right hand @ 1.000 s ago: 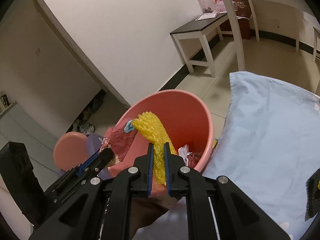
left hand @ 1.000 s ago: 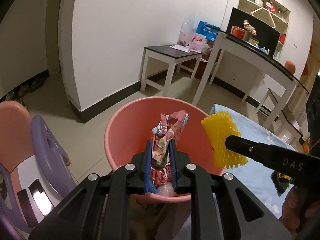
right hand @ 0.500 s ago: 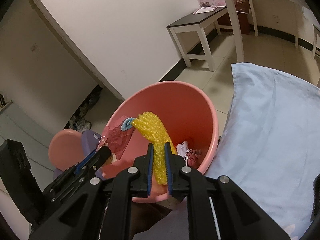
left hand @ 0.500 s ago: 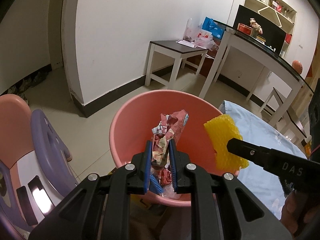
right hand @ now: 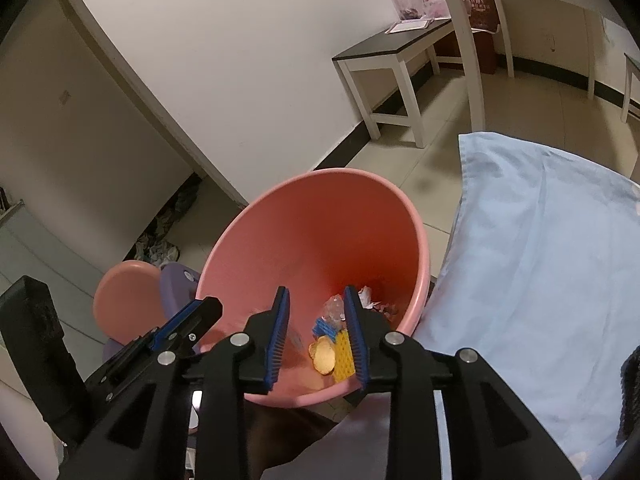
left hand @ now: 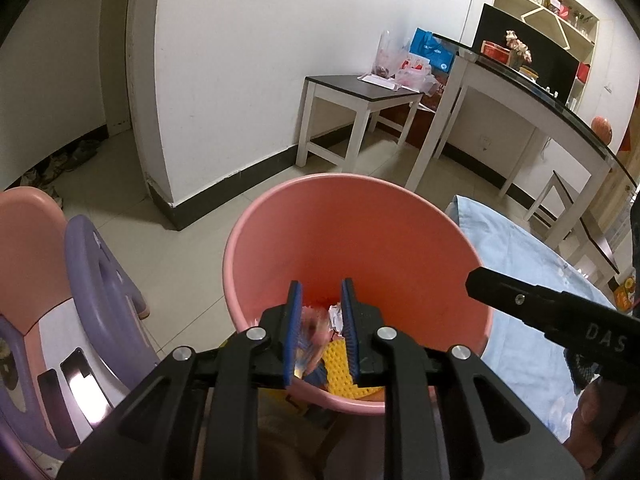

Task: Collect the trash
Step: 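Move both tools back to the table toward the yellow bag on the black mesh pad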

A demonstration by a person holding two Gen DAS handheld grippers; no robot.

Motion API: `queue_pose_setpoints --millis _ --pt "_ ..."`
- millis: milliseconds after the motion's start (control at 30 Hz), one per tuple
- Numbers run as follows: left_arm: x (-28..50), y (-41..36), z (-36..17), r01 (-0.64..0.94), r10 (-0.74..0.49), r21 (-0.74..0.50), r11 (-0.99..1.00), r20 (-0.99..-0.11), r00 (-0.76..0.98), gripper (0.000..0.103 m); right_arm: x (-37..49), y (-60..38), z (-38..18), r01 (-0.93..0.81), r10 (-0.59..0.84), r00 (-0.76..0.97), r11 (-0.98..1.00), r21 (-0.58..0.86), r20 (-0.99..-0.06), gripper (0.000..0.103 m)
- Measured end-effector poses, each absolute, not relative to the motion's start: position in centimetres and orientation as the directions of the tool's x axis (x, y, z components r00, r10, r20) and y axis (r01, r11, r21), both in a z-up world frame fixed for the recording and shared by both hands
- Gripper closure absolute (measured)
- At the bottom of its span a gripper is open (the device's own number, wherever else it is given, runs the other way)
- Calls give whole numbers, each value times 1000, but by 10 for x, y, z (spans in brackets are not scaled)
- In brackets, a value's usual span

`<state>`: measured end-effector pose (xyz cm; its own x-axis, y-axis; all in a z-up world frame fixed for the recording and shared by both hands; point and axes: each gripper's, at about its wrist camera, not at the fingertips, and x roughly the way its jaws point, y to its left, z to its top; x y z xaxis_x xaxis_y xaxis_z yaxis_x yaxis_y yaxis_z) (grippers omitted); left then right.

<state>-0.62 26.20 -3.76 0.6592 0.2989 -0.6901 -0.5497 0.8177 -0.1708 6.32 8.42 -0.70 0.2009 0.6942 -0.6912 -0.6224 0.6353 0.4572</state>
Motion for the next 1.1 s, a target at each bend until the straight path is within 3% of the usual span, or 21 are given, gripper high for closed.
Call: queue_pose_setpoints --millis 133,1100 --pt "-7 262 -36 -552 296 -182 814 -687 663 71 63 81 -6 -625 694 207 636 453 -689 72" --pt "-20 232 12 -441 221 -249 862 -598 770 70 45 -8 26 -632 687 337 672 386 -644 71"
